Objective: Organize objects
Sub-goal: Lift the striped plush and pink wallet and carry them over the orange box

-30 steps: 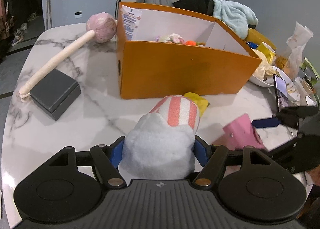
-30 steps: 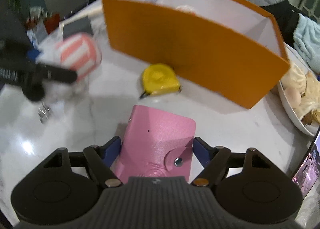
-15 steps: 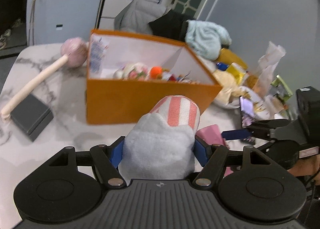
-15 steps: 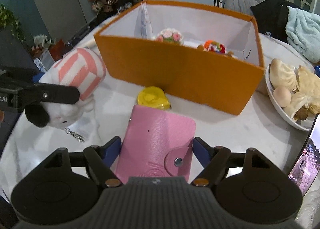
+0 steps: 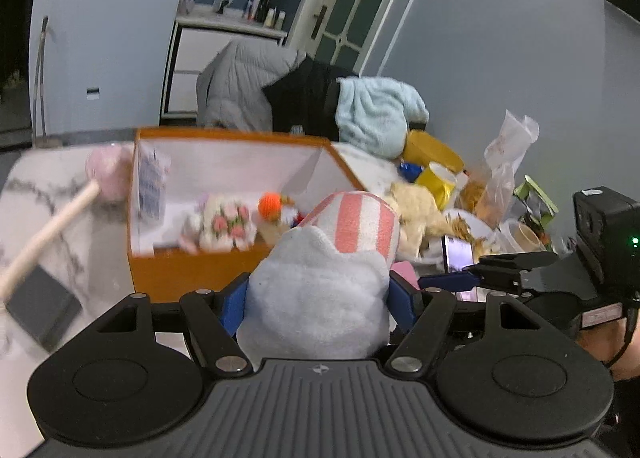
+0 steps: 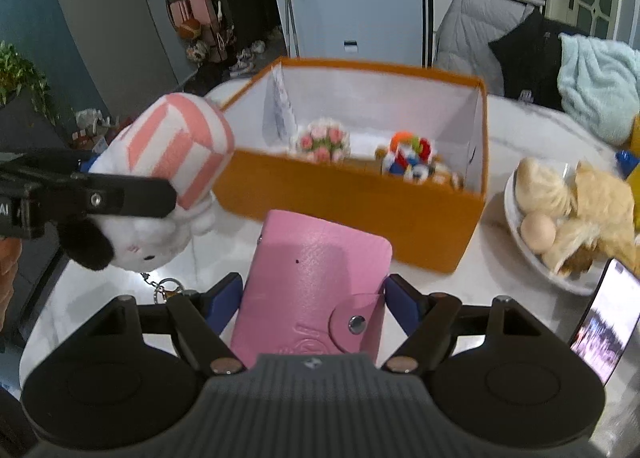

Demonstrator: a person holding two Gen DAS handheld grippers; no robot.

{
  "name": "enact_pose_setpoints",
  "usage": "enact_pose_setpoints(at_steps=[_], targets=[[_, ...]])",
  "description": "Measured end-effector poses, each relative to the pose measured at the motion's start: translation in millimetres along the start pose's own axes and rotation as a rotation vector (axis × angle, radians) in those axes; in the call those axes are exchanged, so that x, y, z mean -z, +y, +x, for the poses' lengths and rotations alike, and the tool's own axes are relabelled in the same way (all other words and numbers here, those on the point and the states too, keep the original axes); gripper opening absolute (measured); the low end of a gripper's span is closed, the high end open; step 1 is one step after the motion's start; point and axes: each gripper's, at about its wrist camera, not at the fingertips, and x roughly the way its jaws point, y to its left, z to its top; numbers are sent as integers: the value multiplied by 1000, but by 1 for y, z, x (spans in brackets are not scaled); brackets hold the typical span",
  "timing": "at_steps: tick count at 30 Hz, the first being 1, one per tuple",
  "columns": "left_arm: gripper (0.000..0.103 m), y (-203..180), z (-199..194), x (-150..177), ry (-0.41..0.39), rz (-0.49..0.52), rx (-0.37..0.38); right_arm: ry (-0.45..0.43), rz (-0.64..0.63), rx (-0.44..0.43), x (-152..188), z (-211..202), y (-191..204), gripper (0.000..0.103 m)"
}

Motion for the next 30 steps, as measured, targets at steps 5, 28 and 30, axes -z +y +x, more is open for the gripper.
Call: enact_pose_setpoints(at_steps=[5,28,30], targets=[[82,-1,-3,-39,-47,43,-43,-74,-13,18,-38,-16,-6,79],[82,62,101,-92,43,-127,-215,-75,-50,180,-142,73,-34,79],[82,57,110,-92,73,-94,-257,-62,-43,190,-141,85,-38,79]])
